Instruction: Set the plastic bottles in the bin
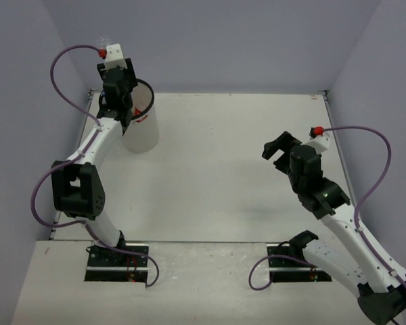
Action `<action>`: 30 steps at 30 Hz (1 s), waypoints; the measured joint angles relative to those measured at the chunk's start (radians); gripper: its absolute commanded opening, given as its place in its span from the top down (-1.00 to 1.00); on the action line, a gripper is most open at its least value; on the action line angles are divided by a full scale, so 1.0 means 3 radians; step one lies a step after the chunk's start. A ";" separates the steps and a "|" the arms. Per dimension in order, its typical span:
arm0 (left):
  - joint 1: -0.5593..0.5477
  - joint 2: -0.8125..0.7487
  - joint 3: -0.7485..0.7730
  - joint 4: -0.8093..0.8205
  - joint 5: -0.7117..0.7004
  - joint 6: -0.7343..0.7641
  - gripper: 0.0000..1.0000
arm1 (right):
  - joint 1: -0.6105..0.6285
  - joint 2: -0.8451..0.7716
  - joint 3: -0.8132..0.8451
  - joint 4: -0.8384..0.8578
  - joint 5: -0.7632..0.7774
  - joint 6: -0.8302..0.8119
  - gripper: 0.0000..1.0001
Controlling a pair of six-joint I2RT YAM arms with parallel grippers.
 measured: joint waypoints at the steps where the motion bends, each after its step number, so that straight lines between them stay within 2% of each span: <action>1: 0.0000 -0.0001 -0.0016 0.0000 0.0006 0.0000 -0.03 | 0.0000 -0.0018 -0.0007 -0.0001 0.0004 0.0003 -0.97; 3: 0.0000 -0.0010 -0.0088 0.0001 0.0016 -0.0017 -0.05 | 0.0000 -0.0040 -0.0011 -0.0001 0.0006 0.0009 -0.97; 6: 0.0000 -0.0052 -0.0270 0.0017 0.0043 -0.0028 -0.29 | -0.0009 -0.0052 -0.0014 -0.0001 0.0003 0.0016 -0.98; 8: 0.0000 -0.0100 -0.0432 0.0032 0.0070 -0.0042 -0.35 | -0.0009 -0.0050 -0.0014 -0.0005 0.0000 0.0017 -0.97; 10: 0.0000 -0.0125 -0.0525 0.0027 0.0082 -0.0059 -0.50 | -0.0009 -0.0050 -0.0014 -0.0018 0.0000 0.0018 -0.97; 17: 0.0000 -0.0224 -0.0610 0.0026 0.0090 -0.0117 -0.79 | -0.0009 -0.0060 -0.0091 -0.0065 0.0000 0.0056 -0.97; 19: 0.0000 -0.0318 -0.0667 0.0025 0.0099 -0.0148 -0.99 | -0.0009 -0.0057 -0.0102 -0.0080 -0.0002 0.0057 -0.97; 30: 0.0000 -0.0727 -0.0812 -0.0017 0.0146 -0.0281 -1.00 | -0.0009 -0.0034 -0.0103 -0.0096 -0.0016 0.0059 -0.98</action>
